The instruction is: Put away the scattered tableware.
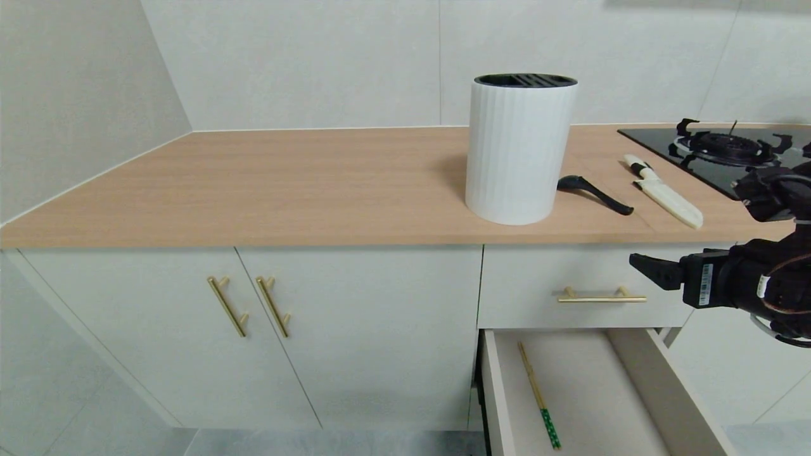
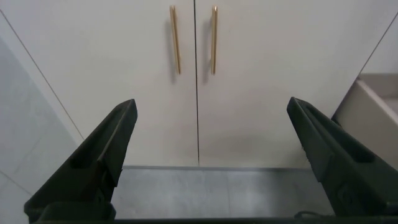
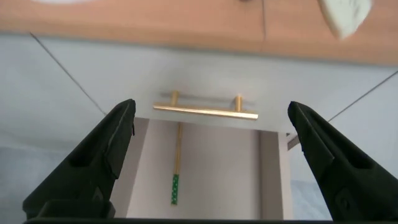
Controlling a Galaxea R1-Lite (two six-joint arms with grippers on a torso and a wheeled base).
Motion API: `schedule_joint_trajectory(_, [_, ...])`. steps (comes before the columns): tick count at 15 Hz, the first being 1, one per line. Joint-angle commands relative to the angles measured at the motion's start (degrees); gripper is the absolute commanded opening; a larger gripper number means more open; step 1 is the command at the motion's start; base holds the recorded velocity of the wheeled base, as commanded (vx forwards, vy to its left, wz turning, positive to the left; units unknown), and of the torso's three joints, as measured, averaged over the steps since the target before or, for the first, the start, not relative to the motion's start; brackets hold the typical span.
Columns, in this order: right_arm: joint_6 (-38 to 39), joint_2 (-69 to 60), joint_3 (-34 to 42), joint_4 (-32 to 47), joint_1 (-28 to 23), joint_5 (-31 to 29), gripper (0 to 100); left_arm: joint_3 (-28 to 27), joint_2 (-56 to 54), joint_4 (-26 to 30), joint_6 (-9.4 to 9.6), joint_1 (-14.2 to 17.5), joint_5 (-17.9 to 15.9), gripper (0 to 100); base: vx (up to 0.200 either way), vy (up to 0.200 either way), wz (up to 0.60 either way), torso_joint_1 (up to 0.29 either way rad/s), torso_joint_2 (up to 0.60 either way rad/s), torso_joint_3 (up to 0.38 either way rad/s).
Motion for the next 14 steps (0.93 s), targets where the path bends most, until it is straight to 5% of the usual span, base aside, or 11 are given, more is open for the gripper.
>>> schedule_joint_trajectory(1, [0.02, 0.31, 0.02, 0.06, 0.03, 0.01, 100, 0.00, 0.09, 0.00, -0.02, -0.02, 0.02, 100, 0.000, 0.000, 0.00, 0.188, -0.46, -0.286])
schedule_joint_trajectory(10, [0.02, 2.95, 0.29, 0.06, -0.06, 0.10, 100, 0.00, 0.09, 0.00, -0.02, -0.02, 0.02, 100, 0.000, 0.000, 0.00, 0.206, -0.48, -0.281])
schedule_joint_trajectory(14, [-2.88, 8.49, -0.86, -1.44, -3.93, 0.27, 100, 0.00, 0.09, 0.00, -0.02, -0.02, 0.02, 100, 0.000, 0.000, 0.00, 0.054, -0.12, -0.069])
